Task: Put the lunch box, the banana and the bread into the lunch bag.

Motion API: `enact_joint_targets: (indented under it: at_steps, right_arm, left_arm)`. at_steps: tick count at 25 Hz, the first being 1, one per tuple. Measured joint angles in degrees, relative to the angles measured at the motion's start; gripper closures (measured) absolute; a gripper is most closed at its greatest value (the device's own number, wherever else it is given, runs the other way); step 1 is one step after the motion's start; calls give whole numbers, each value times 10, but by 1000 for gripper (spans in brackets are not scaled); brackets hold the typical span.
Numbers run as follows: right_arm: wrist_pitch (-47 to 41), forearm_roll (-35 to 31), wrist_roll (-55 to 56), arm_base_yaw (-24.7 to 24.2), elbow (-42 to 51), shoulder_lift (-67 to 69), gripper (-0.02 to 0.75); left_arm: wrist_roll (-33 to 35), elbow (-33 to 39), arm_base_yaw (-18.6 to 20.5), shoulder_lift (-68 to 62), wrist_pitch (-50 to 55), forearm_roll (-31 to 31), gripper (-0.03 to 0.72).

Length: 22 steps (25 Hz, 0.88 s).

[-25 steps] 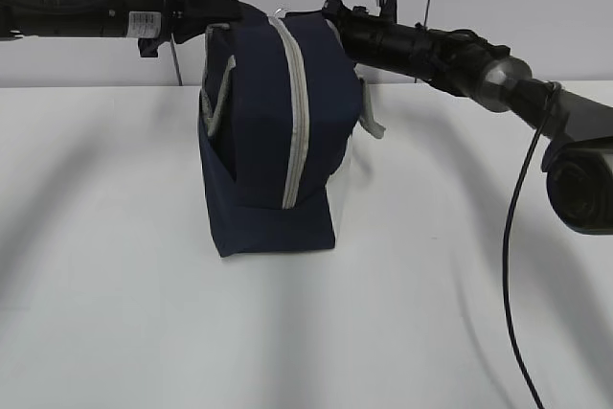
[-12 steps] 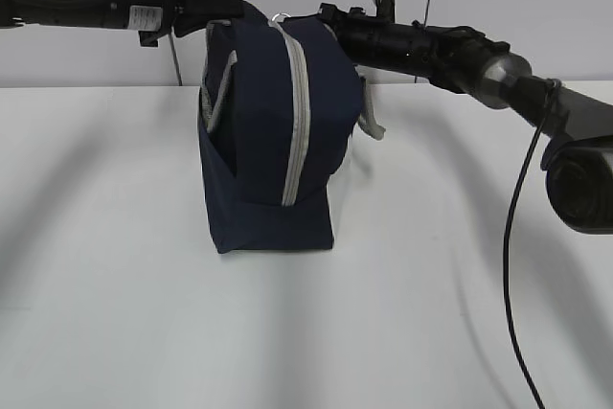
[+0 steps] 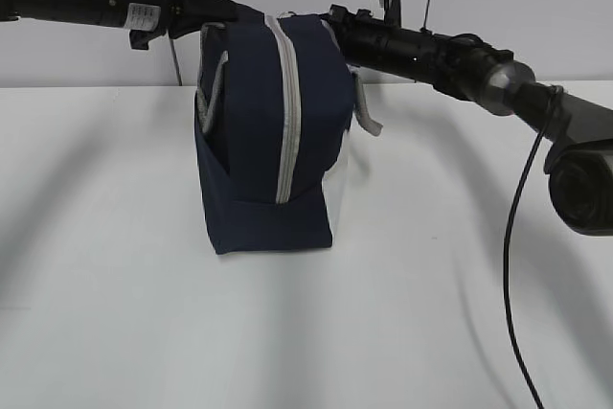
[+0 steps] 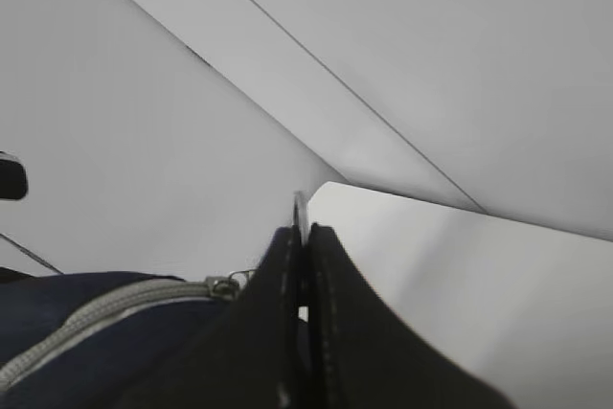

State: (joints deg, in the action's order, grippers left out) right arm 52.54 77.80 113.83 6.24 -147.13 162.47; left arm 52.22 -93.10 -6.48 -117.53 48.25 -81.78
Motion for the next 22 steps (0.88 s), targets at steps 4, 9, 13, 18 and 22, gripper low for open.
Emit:
enact_joint_targets:
  at_steps: [4, 9, 13, 18, 22]
  right_arm:
    - [4, -12, -6, -2, 0, 0, 754]
    - [23, -13, -7, -6, 0, 1, 754]
    - [49, -13, -8, -6, 0, 1, 754]
    - [48, -13, -9, -1, 0, 1, 754]
    - [11, -15, -9, 10, 0, 1, 754]
  left_arm:
    - [-5, -2, -9, -10, 0, -8, 673]
    - [-5, -10, -30, -26, -3, -16, 674]
    - [-5, -35, -33, -39, 0, -12, 674]
    - [-8, -60, -33, -53, 17, -6, 674]
    - [-10, -62, -33, -54, 26, -3, 674]
